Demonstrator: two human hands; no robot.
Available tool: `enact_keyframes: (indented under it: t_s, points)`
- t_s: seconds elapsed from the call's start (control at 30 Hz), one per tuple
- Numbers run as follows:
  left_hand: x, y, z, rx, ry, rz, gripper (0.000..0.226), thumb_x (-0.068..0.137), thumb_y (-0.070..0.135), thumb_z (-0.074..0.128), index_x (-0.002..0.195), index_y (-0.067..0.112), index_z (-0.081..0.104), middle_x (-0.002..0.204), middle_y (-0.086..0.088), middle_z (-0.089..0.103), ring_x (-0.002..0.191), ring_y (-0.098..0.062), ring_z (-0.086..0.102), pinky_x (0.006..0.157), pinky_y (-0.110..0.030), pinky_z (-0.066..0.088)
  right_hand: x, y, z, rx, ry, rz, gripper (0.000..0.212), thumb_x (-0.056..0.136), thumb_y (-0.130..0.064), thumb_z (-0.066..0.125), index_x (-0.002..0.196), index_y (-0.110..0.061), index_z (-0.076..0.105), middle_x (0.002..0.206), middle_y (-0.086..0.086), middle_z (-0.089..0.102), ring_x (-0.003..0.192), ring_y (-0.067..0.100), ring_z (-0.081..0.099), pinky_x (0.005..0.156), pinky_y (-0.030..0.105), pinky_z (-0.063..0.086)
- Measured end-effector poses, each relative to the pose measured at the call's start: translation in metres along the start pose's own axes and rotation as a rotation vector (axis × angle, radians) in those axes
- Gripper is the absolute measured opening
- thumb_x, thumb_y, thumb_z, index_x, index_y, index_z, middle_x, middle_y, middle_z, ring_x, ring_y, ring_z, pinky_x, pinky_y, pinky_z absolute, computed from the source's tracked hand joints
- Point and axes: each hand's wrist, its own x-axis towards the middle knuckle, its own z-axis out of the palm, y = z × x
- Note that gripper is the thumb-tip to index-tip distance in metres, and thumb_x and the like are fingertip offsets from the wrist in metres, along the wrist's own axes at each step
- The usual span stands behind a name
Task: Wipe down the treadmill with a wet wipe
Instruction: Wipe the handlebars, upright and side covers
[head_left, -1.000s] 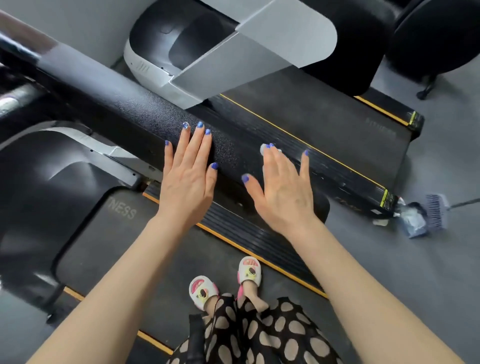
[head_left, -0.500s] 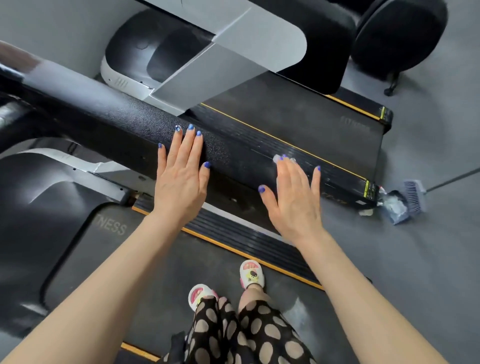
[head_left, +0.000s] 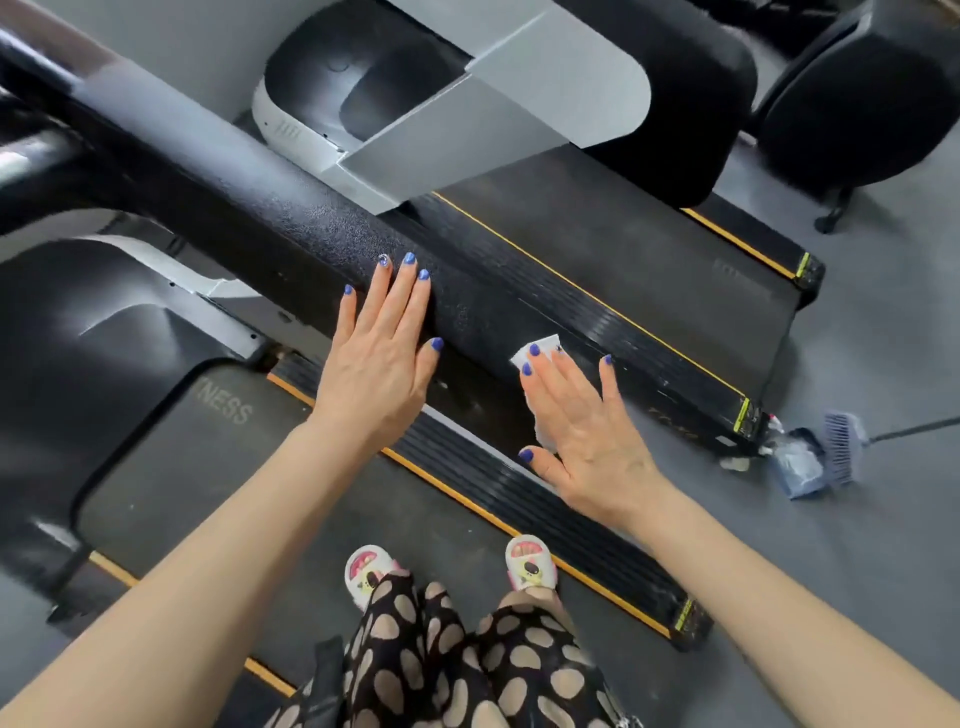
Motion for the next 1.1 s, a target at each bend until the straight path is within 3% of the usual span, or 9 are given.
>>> enact_keyframes:
  t_s: [0.2,0.3,0.4,0.6,0.73,0.87,0.97,1.03,1.1]
  points:
    - [-0.017,0.033,0.017,0.079,0.046,0.011,0.062,0.103,0.036,0.027,0.158,0.007,0.026,0.168,-0.008,0.018,0.155,-0.028,0.013,0.123,-0.054,0.011,0.026,0.095,-0.011,-0.283,0.0,-0.836,0.07,0.102,-0.049,0.032,0.16,-0.02,0.006,0.166,-0.008,0.001,0.155,0.015,-0.008,0.124,0.05,-0.008]
    - [-0.026,0.052,0.024,0.092,0.043,-0.004,0.063,0.101,0.034,0.028,0.157,0.007,0.028,0.167,-0.008,0.021,0.154,-0.028,0.016,0.122,-0.054,0.014,0.049,0.126,-0.017,-0.386,0.009,-1.139,0.079,0.099,-0.044,0.043,0.161,-0.02,0.0,0.168,-0.009,0.0,0.154,0.014,-0.013,0.124,0.049,-0.01]
    - [-0.029,0.065,0.024,0.09,0.037,-0.064,0.064,0.1,0.036,0.024,0.158,0.01,0.026,0.167,-0.006,0.019,0.155,-0.026,0.016,0.122,-0.053,0.014,0.065,0.142,-0.022,-0.457,0.017,-1.331,0.081,0.097,-0.046,0.052,0.161,-0.02,0.009,0.167,-0.008,-0.002,0.155,0.015,-0.012,0.123,0.049,-0.012]
    - [-0.026,0.064,0.012,0.01,-0.02,-0.116,0.059,0.106,0.022,0.038,0.161,0.019,0.018,0.169,0.003,0.009,0.156,-0.018,0.005,0.124,-0.047,0.003,0.069,0.121,-0.013,-0.582,0.085,-1.518,0.068,0.102,-0.048,0.039,0.16,-0.018,0.022,0.168,-0.001,0.015,0.155,0.017,0.011,0.124,0.049,-0.012]
    - [-0.026,0.062,0.009,0.019,-0.045,-0.117,0.059,0.106,0.024,0.035,0.162,0.022,0.014,0.169,0.006,0.006,0.156,-0.015,0.002,0.124,-0.045,0.003,0.055,0.122,0.004,-0.688,0.146,-1.51,0.063,0.103,-0.042,0.031,0.158,-0.013,0.021,0.165,-0.001,0.023,0.15,0.017,0.016,0.125,0.048,-0.008]
    - [-0.027,0.065,0.016,0.005,-0.018,-0.124,0.061,0.105,0.028,0.032,0.162,0.023,0.011,0.17,0.006,0.004,0.156,-0.015,0.002,0.125,-0.046,0.005,0.07,0.159,-0.008,-0.741,0.07,-1.61,0.047,0.107,-0.033,0.026,0.135,-0.018,0.06,0.133,0.0,0.058,0.127,0.019,0.04,0.126,0.044,-0.006]
    - [-0.029,0.07,0.02,-0.024,-0.002,-0.176,0.061,0.106,0.027,0.033,0.162,0.024,0.008,0.17,0.007,0.001,0.156,-0.014,-0.002,0.126,-0.044,0.002,0.059,0.148,-0.017,-0.569,0.136,-1.67,0.074,0.111,-0.031,0.005,0.109,-0.012,0.077,0.116,0.006,0.074,0.119,0.019,0.05,0.125,0.028,-0.003]
    - [-0.03,0.072,0.02,-0.029,0.009,-0.185,0.062,0.106,0.025,0.034,0.162,0.023,0.007,0.17,0.007,0.0,0.156,-0.014,-0.003,0.126,-0.044,0.001,0.051,0.131,-0.006,-0.56,0.156,-1.703,0.07,0.11,-0.032,0.009,0.115,-0.008,0.075,0.119,0.005,0.073,0.121,0.018,0.051,0.125,0.026,-0.002]
    - [-0.03,0.074,0.02,-0.032,0.015,-0.194,0.061,0.107,0.025,0.032,0.163,0.022,0.007,0.17,0.005,-0.001,0.156,-0.014,-0.003,0.126,-0.044,0.0,0.044,0.122,0.001,-0.812,0.13,-1.68,0.053,0.108,-0.03,0.025,0.123,-0.008,0.071,0.123,-0.001,0.072,0.125,0.015,0.051,0.126,0.032,-0.002]
